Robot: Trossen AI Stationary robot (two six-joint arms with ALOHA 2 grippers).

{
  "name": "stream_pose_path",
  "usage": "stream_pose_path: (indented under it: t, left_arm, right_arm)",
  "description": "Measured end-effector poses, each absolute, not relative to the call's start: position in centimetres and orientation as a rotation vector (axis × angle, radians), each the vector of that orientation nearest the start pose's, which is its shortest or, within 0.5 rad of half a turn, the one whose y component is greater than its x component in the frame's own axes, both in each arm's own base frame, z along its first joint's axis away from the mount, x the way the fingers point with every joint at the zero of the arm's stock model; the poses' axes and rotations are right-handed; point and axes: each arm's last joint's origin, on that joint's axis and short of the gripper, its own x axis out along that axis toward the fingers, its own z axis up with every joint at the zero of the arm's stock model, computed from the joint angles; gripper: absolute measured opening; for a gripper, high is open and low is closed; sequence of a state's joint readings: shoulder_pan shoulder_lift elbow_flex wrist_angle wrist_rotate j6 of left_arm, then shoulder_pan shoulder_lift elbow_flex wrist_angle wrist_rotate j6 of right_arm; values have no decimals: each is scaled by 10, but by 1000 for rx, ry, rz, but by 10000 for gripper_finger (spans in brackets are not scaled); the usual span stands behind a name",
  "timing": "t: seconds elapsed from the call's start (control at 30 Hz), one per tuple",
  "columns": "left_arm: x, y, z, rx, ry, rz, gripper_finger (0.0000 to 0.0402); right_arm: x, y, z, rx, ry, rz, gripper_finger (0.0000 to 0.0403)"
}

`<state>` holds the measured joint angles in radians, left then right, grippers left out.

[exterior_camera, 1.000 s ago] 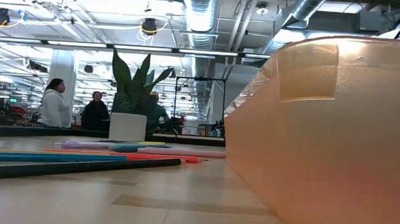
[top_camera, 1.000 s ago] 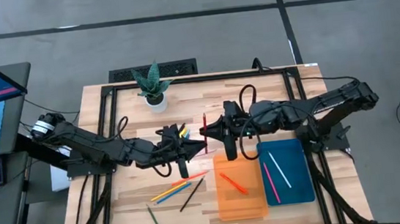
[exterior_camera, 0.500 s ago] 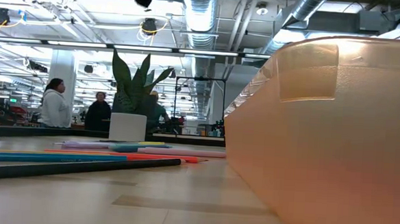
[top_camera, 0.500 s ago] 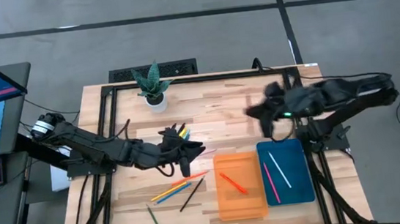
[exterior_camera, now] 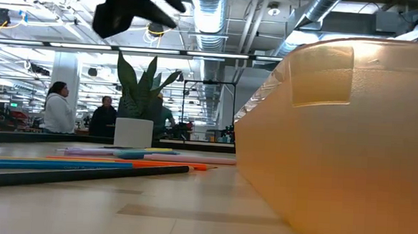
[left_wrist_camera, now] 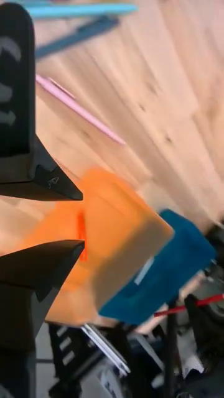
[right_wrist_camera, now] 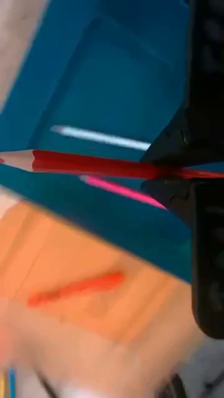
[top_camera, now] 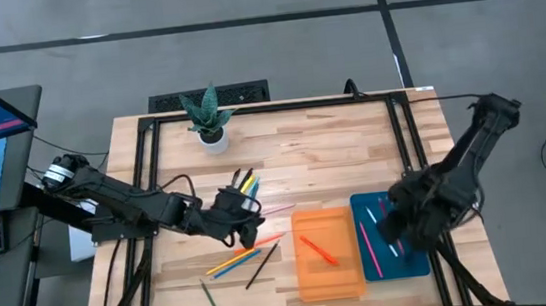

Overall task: Sort pens & pencils
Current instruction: Put the red pencil into the blue bin, then put the orange pencil into the blue bin

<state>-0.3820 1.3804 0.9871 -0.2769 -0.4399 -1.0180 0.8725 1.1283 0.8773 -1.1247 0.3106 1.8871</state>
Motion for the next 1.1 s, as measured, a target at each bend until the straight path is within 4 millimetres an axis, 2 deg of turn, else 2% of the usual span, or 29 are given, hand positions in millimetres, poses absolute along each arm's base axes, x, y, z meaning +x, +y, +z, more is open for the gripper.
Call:
stream_pose_path:
  t: [0.27, 0.4, 0.53, 0.73, 0.97, 1.1]
  left_arm:
    - [263, -101, 253, -746, 697, 406, 99]
    - [259, -104, 250, -752, 729, 426, 99]
    - [257, -108, 250, -752, 735, 420, 100]
    - [254, -113, 250, -767, 718, 431, 116]
    - [253, -115, 250, -816, 690, 464, 129]
    - [253, -116, 250, -851, 688, 472, 129]
  right_arm:
    - [126, 148, 216, 822, 1155, -812, 27]
    - [132, 150, 205, 767, 1222, -853, 50]
    - [139, 147, 201, 717, 1245, -841, 57]
    - [151, 135, 201, 662, 1302, -806, 89]
    - [163, 121, 202, 604, 1353, -753, 183]
    - [168, 114, 229, 587, 1318, -598, 221]
